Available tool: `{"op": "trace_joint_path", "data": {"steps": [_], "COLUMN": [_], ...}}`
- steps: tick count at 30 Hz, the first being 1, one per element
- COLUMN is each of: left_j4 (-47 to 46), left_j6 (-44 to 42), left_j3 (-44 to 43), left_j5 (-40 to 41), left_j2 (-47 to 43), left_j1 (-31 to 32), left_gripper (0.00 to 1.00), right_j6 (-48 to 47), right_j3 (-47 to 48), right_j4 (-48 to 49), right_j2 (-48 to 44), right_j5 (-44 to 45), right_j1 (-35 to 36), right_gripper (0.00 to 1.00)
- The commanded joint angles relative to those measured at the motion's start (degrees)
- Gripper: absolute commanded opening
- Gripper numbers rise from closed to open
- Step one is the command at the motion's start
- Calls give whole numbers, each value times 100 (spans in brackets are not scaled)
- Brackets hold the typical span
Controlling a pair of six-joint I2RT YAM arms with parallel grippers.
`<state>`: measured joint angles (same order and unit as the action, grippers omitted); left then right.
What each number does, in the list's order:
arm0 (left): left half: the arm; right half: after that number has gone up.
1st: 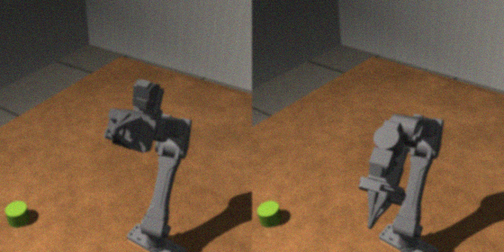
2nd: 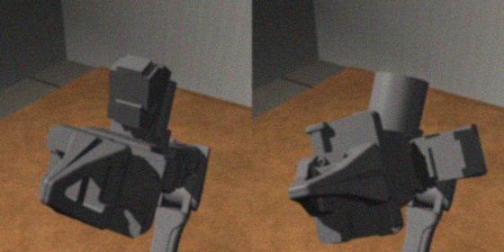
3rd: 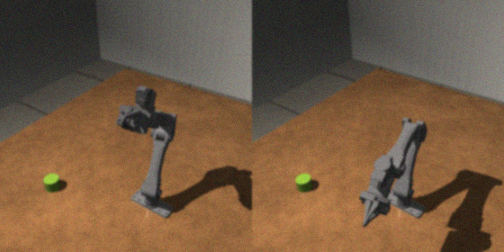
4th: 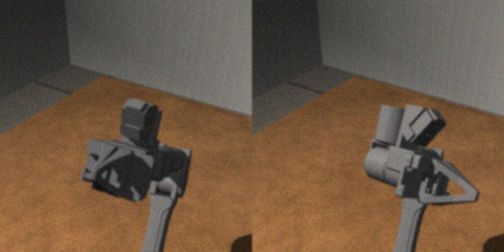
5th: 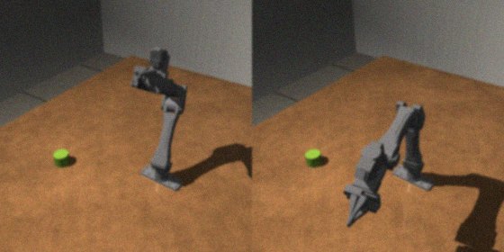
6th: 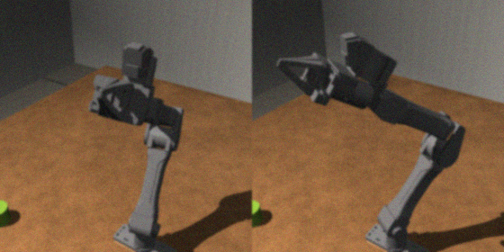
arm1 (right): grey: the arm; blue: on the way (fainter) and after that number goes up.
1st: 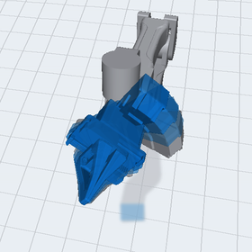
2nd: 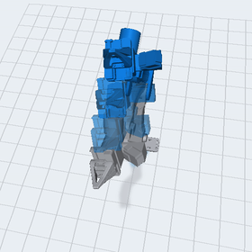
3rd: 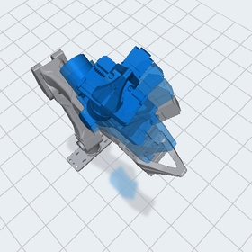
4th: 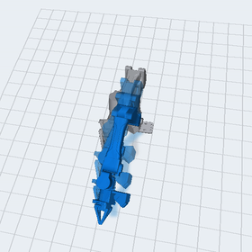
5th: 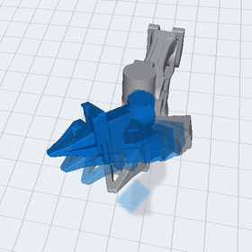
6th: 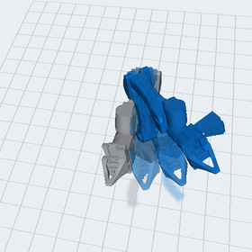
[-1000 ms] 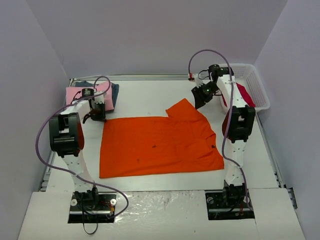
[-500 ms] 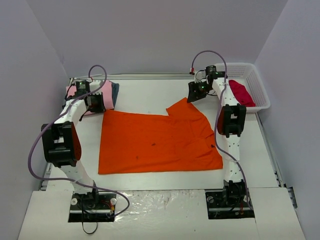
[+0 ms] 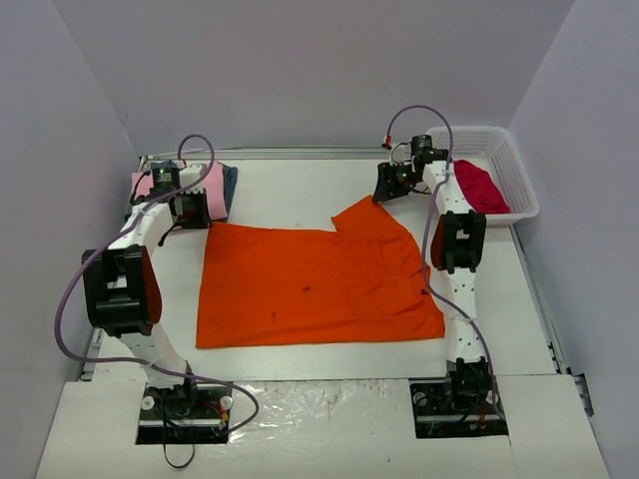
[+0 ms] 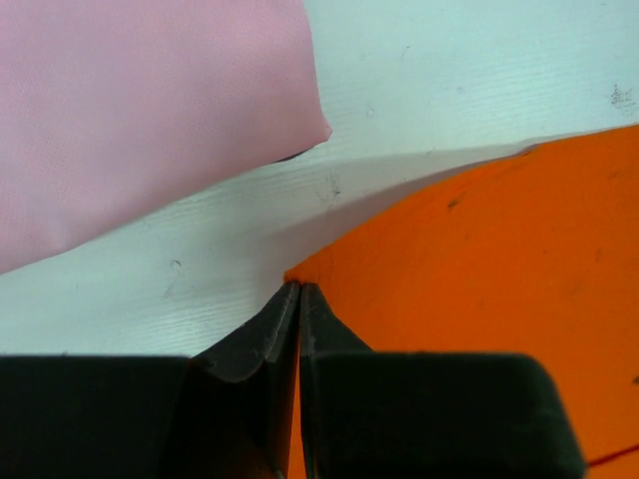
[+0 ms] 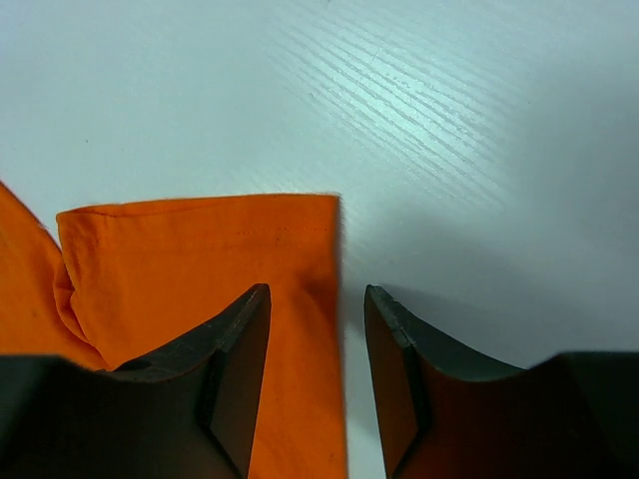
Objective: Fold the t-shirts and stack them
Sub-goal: Grap the side of the flattened tshirt furthest away from the robot with both arms
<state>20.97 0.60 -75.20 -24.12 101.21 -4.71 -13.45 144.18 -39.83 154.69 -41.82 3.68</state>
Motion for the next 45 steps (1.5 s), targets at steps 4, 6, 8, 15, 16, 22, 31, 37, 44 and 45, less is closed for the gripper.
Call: {"op": "trace_joint_path", "data": {"steps": [4, 6, 8, 15, 16, 22, 31, 37, 44, 45], "left_j4": [-85, -67, -32, 12, 12, 21, 56, 74, 398, 442], "left_j6": [-218, -227, -201, -218, -227, -253, -289, -306, -288, -306], "left_j3": [-39, -65, -91, -100, -83, -65, -48, -118, -662, -732], "left_j5": [-31, -23, -40, -84, -93, -137, -181, -163, -400, -444], "left_j2": [-400, -356, -330, -312, -312, -242, -216, -163, 48, 31], "left_j1": [32, 23, 23, 14, 14, 14, 14, 14, 14, 14], "left_gripper": [2, 2, 2, 2, 2, 2, 2, 2, 2, 2], "right_j6": [185, 194, 220, 185, 168, 115, 71, -8, -96, -105], "right_j3": [251, 242, 225, 225, 225, 163, 181, 303, 217, 155], "right_j4": [46, 37, 28, 20, 28, 11, 19, 46, 134, 143], "right_j2": [246, 289, 316, 395, 404, 386, 404, 386, -201, -446], "right_j5": [-247, -282, -317, -133, -107, 78, 341, 473, 421, 412], "right_j1": [-8, 10, 36, 176, 185, 212, 212, 212, 186, 177], "right_gripper": [36, 33, 32, 29, 28, 23, 2, 0, 0, 0]}}
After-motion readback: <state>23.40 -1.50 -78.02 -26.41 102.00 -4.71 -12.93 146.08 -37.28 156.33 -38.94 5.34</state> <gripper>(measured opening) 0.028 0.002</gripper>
